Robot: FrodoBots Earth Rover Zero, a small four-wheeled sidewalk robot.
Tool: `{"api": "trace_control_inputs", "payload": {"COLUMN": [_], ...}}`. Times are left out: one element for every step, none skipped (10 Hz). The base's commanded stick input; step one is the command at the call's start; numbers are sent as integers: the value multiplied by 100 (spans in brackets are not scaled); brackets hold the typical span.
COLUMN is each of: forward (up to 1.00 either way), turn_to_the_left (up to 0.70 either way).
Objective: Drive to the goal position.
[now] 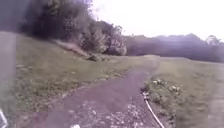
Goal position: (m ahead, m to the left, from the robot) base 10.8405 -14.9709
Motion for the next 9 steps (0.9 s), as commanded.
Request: {"api": "trace_control_inputs", "payload": {"forward": [100, 100, 100, 100, 100, 100, 100, 100, 100], "turn_to_the_left": [-40, -11, -23, -30, -37, -29, -11, -38, -32]}}
